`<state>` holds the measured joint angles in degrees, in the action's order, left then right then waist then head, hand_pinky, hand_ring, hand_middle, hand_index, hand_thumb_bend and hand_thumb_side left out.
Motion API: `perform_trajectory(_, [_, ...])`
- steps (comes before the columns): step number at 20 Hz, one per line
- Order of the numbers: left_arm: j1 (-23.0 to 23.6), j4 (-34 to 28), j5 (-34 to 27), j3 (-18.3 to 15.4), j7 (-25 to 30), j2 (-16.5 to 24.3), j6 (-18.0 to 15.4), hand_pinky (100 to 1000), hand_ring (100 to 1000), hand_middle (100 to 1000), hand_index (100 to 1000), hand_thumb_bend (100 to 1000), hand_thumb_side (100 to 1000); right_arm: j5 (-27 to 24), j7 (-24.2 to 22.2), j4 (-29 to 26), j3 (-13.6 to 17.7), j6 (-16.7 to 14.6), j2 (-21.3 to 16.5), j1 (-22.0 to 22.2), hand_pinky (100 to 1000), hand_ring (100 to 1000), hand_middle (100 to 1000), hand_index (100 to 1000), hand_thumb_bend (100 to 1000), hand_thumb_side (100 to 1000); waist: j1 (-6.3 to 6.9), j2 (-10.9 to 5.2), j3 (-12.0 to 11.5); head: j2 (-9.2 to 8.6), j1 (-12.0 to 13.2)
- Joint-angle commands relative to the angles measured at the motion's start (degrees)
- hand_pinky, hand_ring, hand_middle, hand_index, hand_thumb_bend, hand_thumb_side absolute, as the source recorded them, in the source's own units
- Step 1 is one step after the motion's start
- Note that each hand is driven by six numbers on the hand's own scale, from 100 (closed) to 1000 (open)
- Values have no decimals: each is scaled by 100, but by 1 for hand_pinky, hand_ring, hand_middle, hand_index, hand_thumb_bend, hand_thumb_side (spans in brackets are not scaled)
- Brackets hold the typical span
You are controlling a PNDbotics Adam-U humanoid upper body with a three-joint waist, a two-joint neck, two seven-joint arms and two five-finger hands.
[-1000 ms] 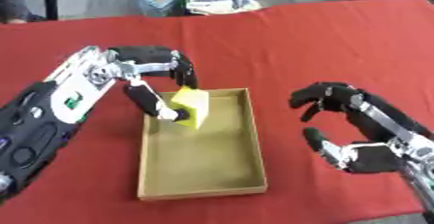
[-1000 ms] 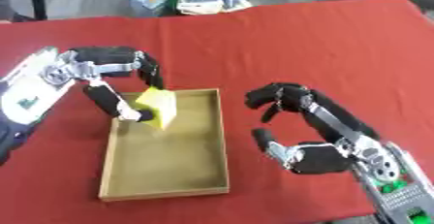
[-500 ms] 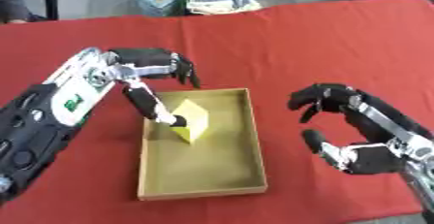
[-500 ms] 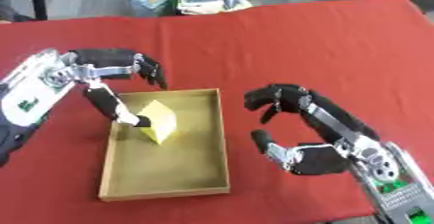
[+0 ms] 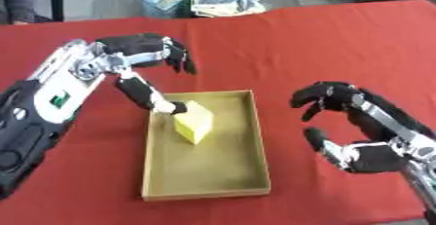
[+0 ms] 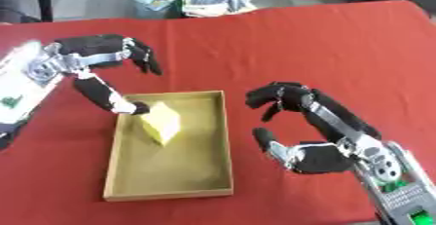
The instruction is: Pick up objects on the table and place them in the box.
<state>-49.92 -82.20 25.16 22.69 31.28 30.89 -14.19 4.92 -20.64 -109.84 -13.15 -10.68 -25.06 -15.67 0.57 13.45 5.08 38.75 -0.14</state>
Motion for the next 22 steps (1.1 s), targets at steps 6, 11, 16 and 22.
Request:
perform_trajectory(6, [566, -1112, -783, -765, -419, 541, 598, 688, 631, 618, 759, 430, 448, 64, 128, -80, 137, -17, -121, -58, 619, 771, 722, 844, 177, 410, -57, -75, -112, -54, 8])
perform_trajectory(11, [1121, -1650, -1118, -1218, -717, 578, 928, 683, 623, 607, 754, 419, 454, 133, 288, -85, 210, -32, -104, -22, 618, 770, 719, 842, 178, 407, -96, -49, -230, -27, 43])
perform_trajectory(16, [1601, -1953, -1432, -1518, -992, 444, 1117, 684, 620, 599, 751, 398, 485, 209, 422, -81, 258, -47, -67, 10, 616, 770, 719, 842, 179, 406, -115, -35, -309, -2, 82])
perform_trajectory(22, [1957, -2038, -1599, -1739, -1164, 263, 1208, 678, 614, 591, 747, 388, 495, 234, 506, -71, 283, -54, -50, 37, 616, 769, 718, 842, 180, 406, -118, -44, -358, 55, 112])
